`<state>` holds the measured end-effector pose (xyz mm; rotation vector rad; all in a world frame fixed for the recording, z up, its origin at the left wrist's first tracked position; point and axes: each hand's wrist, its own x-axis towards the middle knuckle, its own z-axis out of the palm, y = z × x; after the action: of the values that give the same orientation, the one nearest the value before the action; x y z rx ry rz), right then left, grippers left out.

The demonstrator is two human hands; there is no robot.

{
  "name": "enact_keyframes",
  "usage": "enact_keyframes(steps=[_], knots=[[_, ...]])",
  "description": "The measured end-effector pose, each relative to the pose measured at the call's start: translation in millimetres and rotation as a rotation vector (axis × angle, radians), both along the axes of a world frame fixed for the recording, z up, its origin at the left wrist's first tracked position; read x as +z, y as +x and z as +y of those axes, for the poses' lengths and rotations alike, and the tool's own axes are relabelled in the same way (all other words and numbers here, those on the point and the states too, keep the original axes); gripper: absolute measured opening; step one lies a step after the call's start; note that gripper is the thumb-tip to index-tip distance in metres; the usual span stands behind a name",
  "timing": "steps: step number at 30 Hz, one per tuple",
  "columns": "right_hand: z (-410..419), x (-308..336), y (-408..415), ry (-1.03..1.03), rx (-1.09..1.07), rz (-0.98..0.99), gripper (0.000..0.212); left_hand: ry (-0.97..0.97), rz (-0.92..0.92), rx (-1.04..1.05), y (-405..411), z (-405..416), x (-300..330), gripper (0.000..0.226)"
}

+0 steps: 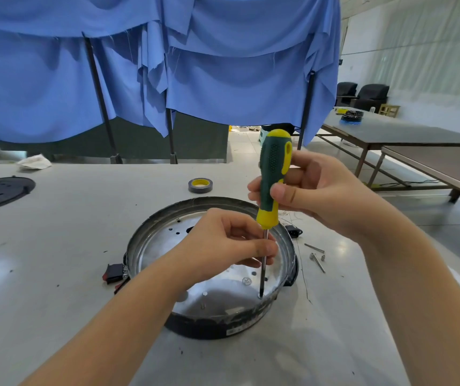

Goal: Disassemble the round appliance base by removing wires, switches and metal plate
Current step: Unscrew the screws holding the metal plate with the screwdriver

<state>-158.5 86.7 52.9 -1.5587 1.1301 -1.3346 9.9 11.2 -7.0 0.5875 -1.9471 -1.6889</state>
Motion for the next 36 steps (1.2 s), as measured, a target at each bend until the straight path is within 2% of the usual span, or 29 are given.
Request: enact_keyframes(steps=[5, 12, 14, 17, 20, 23, 29, 34, 36], knots=[[-4, -5, -3, 0.031, 0.141, -0.097, 0.034, -0.002, 0.010, -0.004, 0, 2, 2, 0.007], [-3, -5, -10, 0.078, 0.141, -0.123, 0.037, 0.026, 0.006, -0.033, 1, 6, 3, 0.012], [-3, -4, -10, 0.079, 0.094, -0.063, 0.036, 0.039, 0.021, -0.017, 1, 7, 3, 0.011], [-5, -3, -6, 0.055, -0.100, 0.131, 0.038, 0.037, 0.024, -0.002, -1, 7, 2, 0.011], [-7, -4, -4, -0.003, -0.215, 0.157, 0.042, 0.038, 0.027, -0.001, 0, 7, 2, 0.011], [-5, -4, -6, -0.033, -0.152, 0.101, 0.043, 0.041, 0.032, 0.000, 0, 6, 2, 0.010], [-3, -4, -5, 0.074, 0.086, 0.009, 0.038, -0.080, -0.008, 0.057, -1, 3, 1, 0.007], [-6, -3, 2, 0.016, -0.084, 0.159, 0.037, -0.116, 0.021, 0.065, -1, 6, 2, 0.012], [-5, -3, 2, -0.017, -0.112, 0.156, 0.038, -0.117, 0.025, 0.072, -2, 7, 2, 0.013]])
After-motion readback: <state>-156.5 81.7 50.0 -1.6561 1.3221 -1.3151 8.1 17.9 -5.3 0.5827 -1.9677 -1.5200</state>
